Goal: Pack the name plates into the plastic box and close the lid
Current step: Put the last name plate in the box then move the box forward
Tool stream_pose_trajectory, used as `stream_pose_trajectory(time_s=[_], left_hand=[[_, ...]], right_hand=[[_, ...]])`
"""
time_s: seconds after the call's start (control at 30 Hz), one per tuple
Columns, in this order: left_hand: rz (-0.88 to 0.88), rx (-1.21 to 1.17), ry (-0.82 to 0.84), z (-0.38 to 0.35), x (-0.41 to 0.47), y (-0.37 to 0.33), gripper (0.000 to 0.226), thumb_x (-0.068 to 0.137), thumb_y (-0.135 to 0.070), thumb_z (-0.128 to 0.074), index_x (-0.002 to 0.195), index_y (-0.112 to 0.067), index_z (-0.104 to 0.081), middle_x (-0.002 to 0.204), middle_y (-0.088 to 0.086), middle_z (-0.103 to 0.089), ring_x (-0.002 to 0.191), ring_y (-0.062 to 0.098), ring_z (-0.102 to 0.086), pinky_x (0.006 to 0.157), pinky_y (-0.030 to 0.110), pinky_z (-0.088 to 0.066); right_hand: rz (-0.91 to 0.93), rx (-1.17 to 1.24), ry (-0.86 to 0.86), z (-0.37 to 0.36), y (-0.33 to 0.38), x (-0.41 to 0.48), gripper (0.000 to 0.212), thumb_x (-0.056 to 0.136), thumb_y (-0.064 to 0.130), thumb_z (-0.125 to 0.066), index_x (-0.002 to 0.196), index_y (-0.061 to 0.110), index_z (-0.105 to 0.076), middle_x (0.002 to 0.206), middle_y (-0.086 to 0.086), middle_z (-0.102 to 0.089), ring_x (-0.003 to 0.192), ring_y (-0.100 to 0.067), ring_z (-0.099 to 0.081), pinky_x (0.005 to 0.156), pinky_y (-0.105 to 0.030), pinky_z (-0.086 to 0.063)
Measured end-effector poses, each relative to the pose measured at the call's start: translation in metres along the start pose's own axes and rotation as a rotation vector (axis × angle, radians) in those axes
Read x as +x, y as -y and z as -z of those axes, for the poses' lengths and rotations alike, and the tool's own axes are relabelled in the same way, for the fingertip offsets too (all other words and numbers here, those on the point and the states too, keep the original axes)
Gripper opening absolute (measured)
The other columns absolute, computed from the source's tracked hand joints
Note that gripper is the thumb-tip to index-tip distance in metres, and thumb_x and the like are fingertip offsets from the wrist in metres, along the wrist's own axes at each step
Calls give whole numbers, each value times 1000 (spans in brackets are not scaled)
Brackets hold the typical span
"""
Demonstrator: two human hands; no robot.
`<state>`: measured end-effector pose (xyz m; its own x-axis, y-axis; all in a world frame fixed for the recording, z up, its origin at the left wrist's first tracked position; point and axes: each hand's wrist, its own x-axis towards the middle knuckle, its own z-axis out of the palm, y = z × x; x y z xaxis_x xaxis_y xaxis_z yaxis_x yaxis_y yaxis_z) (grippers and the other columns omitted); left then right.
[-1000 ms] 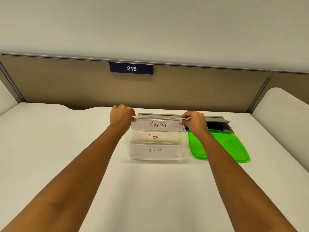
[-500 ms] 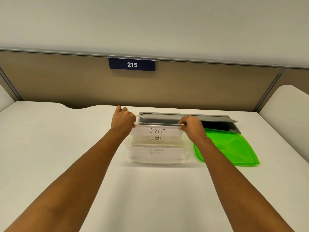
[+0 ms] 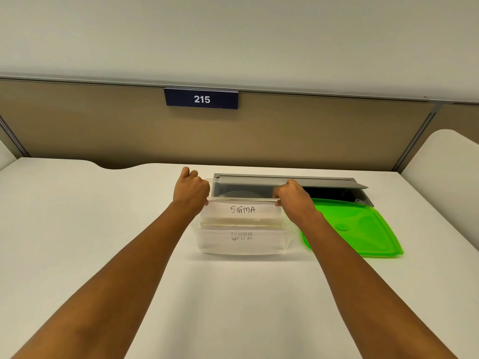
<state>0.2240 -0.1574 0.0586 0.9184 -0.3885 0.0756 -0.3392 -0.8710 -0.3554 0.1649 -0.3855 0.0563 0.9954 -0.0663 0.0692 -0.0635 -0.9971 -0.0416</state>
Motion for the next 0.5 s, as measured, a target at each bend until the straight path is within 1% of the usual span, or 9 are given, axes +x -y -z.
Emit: stream_pose_trajectory(time_s=[0.07, 0.13, 0.17, 0.2, 0.27, 0.33, 0.5], left_hand=[[-1, 8, 14, -2, -1, -1, 36, 90, -36, -58, 119, -17, -67, 114, 4, -69, 114, 20, -52, 104, 32, -29], [-1, 13, 22, -4, -1, -3, 36, 91, -36, -58, 120, -16, -66, 115, 4, -68, 115, 20, -52, 105, 32, -28], [0, 14, 26, -6, 0, -3, 36, 91, -36, -58, 120, -16, -66, 115, 4, -68, 115, 20, -51, 105, 32, -28], [1, 14, 30, -7, 0, -3, 36, 91, -36, -58, 120, -16, -65, 115, 5, -68, 116, 20, -51, 105, 32, -28], [0, 17, 41, -9, 0, -5, 36, 91, -37, -58, 120, -16, -65, 116, 5, -67, 116, 20, -50, 106, 33, -27], [0, 20, 44, -12, 0, -7, 37, 91, -36, -57, 121, -16, -65, 118, 5, -67, 118, 21, -49, 106, 33, -27], [8, 40, 33, -17, -1, -8, 34, 92, -34, -58, 119, -16, -66, 116, 4, -68, 119, 22, -47, 107, 34, -26]], right_hand=[[19, -29, -6, -1, 1, -1, 27, 94, 16, -54, 119, 7, -61, 113, -18, -55, 113, -30, -55, 93, -33, -47], [41, -57, -3, -2, 3, -1, 27, 96, 12, -50, 120, 6, -60, 96, -14, -48, 116, -28, -52, 95, -33, -46], [52, -73, 1, -3, 3, -1, 27, 97, 10, -49, 120, 6, -60, 93, -12, -47, 117, -27, -50, 95, -33, -45], [59, -87, 8, -4, 4, -1, 27, 96, 8, -48, 120, 6, -60, 94, -13, -52, 118, -27, -49, 95, -33, -45], [73, -120, 27, -7, 4, 1, 26, 95, 5, -49, 119, 6, -60, 107, -13, -64, 119, -27, -47, 93, -33, -45], [84, -146, 38, -9, 4, 1, 26, 95, 4, -49, 118, 8, -61, 113, -10, -66, 120, -26, -46, 92, -32, -43], [85, -164, 36, -15, 5, 6, 25, 95, 6, -47, 117, 6, -60, 116, -11, -65, 120, -28, -46, 96, -32, -40]])
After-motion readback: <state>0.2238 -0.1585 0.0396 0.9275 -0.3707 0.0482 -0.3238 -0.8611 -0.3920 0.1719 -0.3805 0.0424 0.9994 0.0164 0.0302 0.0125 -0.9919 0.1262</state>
